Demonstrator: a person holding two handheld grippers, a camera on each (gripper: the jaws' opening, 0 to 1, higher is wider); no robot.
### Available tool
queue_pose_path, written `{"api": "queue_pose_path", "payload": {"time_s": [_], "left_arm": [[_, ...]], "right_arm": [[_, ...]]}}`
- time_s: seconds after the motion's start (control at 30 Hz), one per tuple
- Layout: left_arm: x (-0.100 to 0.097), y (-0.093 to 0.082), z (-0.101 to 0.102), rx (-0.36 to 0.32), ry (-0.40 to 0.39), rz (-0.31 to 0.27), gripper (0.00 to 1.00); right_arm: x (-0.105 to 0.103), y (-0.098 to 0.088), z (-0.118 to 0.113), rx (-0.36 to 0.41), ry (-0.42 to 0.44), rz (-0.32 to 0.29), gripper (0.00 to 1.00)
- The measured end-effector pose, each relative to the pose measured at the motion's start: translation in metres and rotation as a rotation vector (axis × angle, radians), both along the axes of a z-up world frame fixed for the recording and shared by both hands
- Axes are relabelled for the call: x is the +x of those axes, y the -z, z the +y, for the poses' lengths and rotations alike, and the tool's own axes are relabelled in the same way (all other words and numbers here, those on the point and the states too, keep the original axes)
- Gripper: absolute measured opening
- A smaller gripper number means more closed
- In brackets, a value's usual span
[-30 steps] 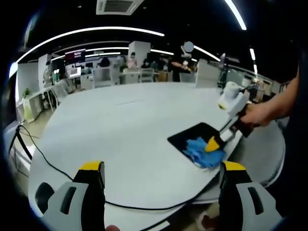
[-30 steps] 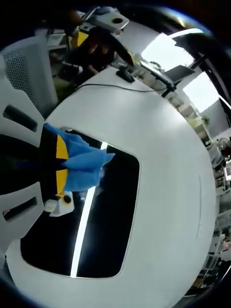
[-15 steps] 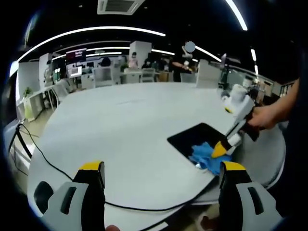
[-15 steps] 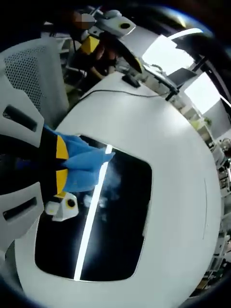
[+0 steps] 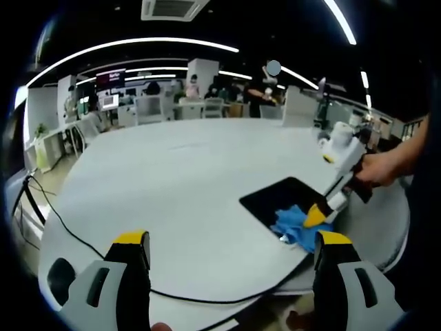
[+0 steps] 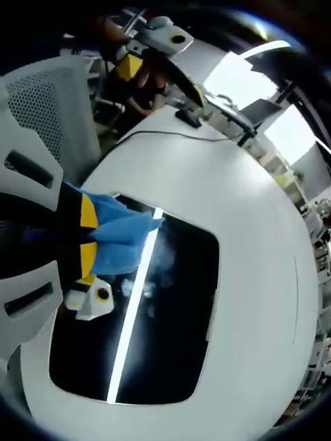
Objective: Wipe the mirror surface with the cleaning cloth until all visible marks leave the cleaned area.
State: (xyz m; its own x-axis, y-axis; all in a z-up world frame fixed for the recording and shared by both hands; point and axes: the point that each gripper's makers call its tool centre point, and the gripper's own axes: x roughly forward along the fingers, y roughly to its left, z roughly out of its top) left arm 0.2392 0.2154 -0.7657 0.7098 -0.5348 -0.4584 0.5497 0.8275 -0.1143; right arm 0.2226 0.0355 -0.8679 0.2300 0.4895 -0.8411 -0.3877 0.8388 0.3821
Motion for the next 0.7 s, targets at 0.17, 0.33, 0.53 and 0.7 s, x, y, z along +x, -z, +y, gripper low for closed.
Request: {"api": "queue_pose_path", "payload": {"time_s": [0.17, 0.33, 0.53, 0.7], "left_arm": [[0.001, -0.002, 0.000, 0.000, -0.003, -0.002, 1.00], [0.001, -0.002, -0.001, 0.000, -0.002, -0.002, 1.00], [0.000, -0.002, -0.003, -0.001, 0.001, -0.001, 1.00], [-0.001, -0.001, -0.003, 0.001, 0.004, 0.000, 1.00]], "right_arm": [[0.000, 0.000, -0.006, 0.000, 0.004, 0.001, 0.00], [0.000, 0.000, -0.012, -0.002, 0.015, 0.001, 0.00], [0.000, -0.001, -0.028, -0.011, 0.031, 0.004, 0.00], [0.001, 0.000, -0.039, -0.013, 0.051, 0.006, 0.00]]}}
